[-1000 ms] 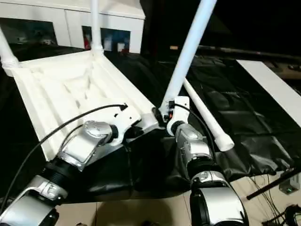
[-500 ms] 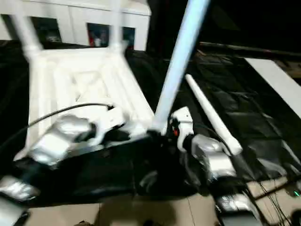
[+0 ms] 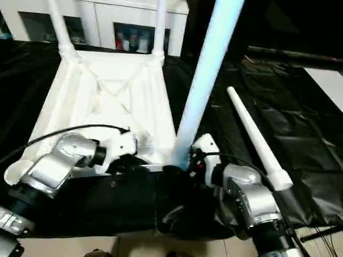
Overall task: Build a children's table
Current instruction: Rotate leg to tighten
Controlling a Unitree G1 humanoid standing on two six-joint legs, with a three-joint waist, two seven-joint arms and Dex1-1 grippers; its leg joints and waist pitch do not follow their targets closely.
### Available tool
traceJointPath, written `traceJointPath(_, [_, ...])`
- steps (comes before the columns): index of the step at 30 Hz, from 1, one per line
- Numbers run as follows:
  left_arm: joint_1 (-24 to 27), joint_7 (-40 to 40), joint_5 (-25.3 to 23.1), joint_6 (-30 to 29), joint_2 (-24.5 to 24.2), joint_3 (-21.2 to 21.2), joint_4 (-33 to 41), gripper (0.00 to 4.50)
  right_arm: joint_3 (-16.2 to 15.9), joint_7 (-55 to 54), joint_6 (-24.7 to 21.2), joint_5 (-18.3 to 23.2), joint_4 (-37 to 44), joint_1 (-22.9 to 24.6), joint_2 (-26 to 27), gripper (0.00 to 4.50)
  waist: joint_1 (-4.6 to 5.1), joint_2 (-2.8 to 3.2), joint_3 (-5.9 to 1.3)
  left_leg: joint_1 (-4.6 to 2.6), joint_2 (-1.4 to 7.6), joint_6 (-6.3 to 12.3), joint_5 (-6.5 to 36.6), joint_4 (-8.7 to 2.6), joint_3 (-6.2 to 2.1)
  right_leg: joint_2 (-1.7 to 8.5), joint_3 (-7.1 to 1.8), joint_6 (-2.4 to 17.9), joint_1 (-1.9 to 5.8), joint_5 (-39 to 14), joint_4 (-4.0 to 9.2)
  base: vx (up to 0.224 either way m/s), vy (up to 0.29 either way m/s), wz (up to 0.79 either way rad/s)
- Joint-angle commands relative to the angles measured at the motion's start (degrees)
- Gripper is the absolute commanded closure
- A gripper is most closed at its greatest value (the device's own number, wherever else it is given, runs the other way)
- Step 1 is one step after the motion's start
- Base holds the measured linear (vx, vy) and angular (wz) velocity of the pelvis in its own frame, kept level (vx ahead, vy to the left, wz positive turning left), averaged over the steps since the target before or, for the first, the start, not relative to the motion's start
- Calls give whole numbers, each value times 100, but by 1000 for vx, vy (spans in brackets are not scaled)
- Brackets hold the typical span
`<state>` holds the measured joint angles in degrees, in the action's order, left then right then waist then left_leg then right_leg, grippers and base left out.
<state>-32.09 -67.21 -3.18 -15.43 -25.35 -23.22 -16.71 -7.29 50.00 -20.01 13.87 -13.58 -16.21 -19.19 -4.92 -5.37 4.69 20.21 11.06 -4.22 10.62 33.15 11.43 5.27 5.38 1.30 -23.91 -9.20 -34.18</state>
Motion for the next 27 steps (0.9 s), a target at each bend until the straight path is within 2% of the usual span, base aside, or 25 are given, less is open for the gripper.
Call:
traceJointPath(1, [-79, -27, -82, 21, 11, -109, -56, 374, -24, -32, -73, 19, 153, 51, -40, 32, -12, 50, -412, -39, 268, 124, 1162, -390, -123, 404, -355, 935, 316, -1829, 417, 0, 0, 0])
traceJointPath(3, [-74, -34, -90, -26, 5, -116, -54, 374, -30, -36, -78, 11, 183, 75, -41, 32, -15, 59, -412, -39, 271, 81, 1220, -396, -134, 398, -352, 863, 312, -1923, 428, 0, 0, 0])
traceJointPath(4, [-76, -11, -89, -26, 11, -110, -63, 399, -30, -41, -86, 11, 202, 87, -41, 32, -18, 58, -417, -43, 276, 66, 1211, -398, -139, 393, -350, 873, 310, -1856, 416, 0, 0, 0])
traceJointPath(7, [-108, 96, -52, 11, 40, -44, -141, 411, -20, -11, -112, 40, 286, 133, -51, 32, -17, 57, -433, -34, 267, 84, 1112, -385, -134, 377, -350, 948, 326, -1553, 375, 0, 0, 0])
traceJointPath(9, [-118, 85, -33, 23, 42, -18, -165, 433, -33, 35, -103, 43, 326, 161, -79, 32, -23, 50, -446, -28, 262, 113, 1011, -377, -135, 382, -348, 973, 340, -1427, 356, 0, 0, 0])
traceJointPath(12, [-110, 51, -12, 8, 51, -11, -165, 449, -66, 37, 25, -29, 285, 166, -108, 32, -28, 50, -442, -23, 255, 136, 964, -368, -128, 387, -348, 990, 340, -1416, 359, 0, 0, 0])
traceJointPath(19, [-85, 11, 4, -22, 73, -60, -153, 450, -87, -155, 416, -217, 99, 46, 22, 32, -21, 46, -437, -23, 254, 137, 957, -364, -129, 379, -345, 990, 339, -1413, 352, 0, 0, 0])
traceJointPath(22, [-93, 17, -8, -4, 85, -77, -175, 450, -106, -119, 477, -214, 95, 19, 52, 32, -18, 41, -438, -22, 253, 174, 895, -359, -127, 372, -344, 1033, 343, -1292, 331, 0, 0, 0])
traceJointPath(27, [-112, 19, -6, -1, 89, -63, -197, 450, -116, -59, 594, -217, 2, -35, 65, 32, -18, 25, -432, -20, 253, 189, 915, -355, -125, 380, -346, 1012, 342, -1407, 344, 0, 0, 0])
